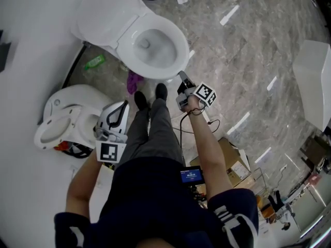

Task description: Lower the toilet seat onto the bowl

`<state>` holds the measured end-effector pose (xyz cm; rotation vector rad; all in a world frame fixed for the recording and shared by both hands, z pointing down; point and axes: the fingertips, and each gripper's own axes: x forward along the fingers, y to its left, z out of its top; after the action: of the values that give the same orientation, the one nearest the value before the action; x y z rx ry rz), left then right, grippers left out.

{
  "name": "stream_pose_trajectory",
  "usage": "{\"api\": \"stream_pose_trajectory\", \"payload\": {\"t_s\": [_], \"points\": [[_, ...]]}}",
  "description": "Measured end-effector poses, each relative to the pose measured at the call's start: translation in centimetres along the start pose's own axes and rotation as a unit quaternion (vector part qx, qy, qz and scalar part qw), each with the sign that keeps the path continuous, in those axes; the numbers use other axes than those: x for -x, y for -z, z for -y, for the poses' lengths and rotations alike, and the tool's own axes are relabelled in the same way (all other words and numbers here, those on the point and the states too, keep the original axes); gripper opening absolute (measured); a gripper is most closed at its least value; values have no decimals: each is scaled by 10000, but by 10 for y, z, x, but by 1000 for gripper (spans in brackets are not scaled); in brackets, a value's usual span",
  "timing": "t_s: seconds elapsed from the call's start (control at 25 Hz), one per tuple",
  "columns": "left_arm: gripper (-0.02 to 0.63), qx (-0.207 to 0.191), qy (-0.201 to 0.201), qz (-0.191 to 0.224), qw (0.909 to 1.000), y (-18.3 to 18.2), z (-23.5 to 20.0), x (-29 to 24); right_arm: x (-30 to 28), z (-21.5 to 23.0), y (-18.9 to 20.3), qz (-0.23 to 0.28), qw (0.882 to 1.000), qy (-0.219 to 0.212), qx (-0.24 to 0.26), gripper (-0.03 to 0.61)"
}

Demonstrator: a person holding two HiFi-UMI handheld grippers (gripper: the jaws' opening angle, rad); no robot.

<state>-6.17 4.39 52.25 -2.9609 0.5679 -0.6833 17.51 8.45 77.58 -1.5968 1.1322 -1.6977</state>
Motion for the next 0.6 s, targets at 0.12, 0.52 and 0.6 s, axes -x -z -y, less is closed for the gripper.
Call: {"api": "stream_pose_trajectory", "payload": {"t_s": [0.12, 0.52, 0.6], "points": [[25, 41, 35, -51, 10000, 5, 3, -3, 0, 15, 0, -7, 10000, 67, -3, 63], [25, -25, 199, -236, 9995, 19, 11, -16, -2, 53, -5, -21, 9999, -150, -76, 61], [25, -77, 234, -248, 9994, 21, 12, -20, -3, 59, -6, -63, 9998, -182, -74, 61]]}}
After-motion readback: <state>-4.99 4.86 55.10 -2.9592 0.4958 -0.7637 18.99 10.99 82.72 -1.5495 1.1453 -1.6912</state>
